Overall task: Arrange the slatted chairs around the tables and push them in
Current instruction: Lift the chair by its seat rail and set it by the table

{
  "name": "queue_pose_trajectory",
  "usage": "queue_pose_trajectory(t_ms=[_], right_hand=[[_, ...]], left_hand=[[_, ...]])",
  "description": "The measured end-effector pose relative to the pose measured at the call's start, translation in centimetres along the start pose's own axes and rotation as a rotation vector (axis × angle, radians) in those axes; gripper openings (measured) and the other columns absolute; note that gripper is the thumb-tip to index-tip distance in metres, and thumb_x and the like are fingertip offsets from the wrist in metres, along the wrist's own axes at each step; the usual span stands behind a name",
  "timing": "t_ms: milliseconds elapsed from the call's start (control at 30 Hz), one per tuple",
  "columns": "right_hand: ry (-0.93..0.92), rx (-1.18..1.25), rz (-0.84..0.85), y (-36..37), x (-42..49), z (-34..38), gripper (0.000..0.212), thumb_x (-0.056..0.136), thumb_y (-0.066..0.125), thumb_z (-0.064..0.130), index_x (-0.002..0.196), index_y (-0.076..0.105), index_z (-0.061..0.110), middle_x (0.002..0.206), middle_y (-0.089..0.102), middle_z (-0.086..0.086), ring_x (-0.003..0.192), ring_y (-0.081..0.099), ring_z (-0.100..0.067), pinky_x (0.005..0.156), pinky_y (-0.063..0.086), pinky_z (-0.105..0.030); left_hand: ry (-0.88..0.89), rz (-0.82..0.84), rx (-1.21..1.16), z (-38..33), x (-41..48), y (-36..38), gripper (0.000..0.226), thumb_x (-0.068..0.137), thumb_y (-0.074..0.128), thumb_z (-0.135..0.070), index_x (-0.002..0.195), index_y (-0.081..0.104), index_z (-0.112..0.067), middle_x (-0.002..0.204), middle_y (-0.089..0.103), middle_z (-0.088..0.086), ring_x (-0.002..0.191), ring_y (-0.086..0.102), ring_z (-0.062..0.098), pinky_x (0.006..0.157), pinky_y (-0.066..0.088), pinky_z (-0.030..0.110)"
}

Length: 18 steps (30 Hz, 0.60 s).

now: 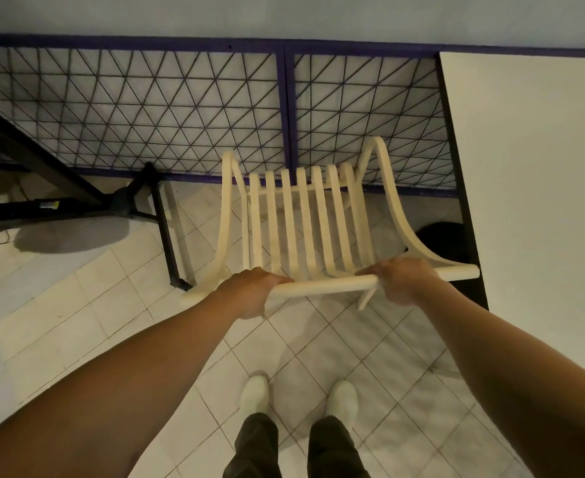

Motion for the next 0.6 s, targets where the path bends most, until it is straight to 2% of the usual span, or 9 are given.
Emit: queue_pose_trajectory(t_ms=[133,333,467,600], right_hand=[[0.006,0.067,-0.014,0.5,0.1,2.9,0.062,0.091,0.059,0.015,0.141,0.043,0.048,0.115,0.062,0.008,0.104,0.061,-0.023,0.095,0.049,-0.052],[0.05,0.203,-0.062,1.7,1.0,7.0,0.058,0.091,0.06,0.014,0.139,0.048,0.045,0.113,0.063,0.008,0.102,0.062,-0.02,0.087,0.046,-0.04],[0.089,0.204,-0.075,1.8,1.5,9.2,0.055,0.091,0.058,0.016,0.138,0.048,0.043,0.111,0.062,0.007,0.101,0.062,-0.02,0.078,0.042,-0.038],[0.105,0.237,-0.063,1.9,2.2,11.2,0.057,0.09,0.056,0.014,0.139,0.046,0.043,0.112,0.062,0.005,0.101,0.062,-0.022,0.086,0.05,-0.042]], left_hand=[[0.011,0.001,0.044,3.1,-0.2,-0.8,0.087,0.091,0.055,0.007,0.149,0.032,-0.053,0.105,0.054,-0.002,0.079,0.053,0.017,0.067,0.044,0.029],[0.021,0.036,0.128,7.7,0.0,-2.3,0.088,0.09,0.053,0.008,0.146,0.035,-0.057,0.107,0.055,-0.004,0.071,0.051,0.011,0.059,0.039,0.025],[0.034,0.059,0.177,9.8,0.1,-3.6,0.089,0.088,0.052,0.008,0.144,0.037,-0.06,0.107,0.058,-0.004,0.08,0.059,0.016,0.06,0.045,0.028],[0.047,0.066,0.224,11.2,0.2,-4.8,0.091,0.087,0.061,0.006,0.144,0.036,-0.06,0.114,0.06,-0.001,0.092,0.063,0.021,0.071,0.052,0.033]])
Point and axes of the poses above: each hand's wrist, its own x-axis towards the middle knuckle, its own y-axis out of the palm, z = x × y, the point moved 2 cm from there along x, towards the middle knuckle
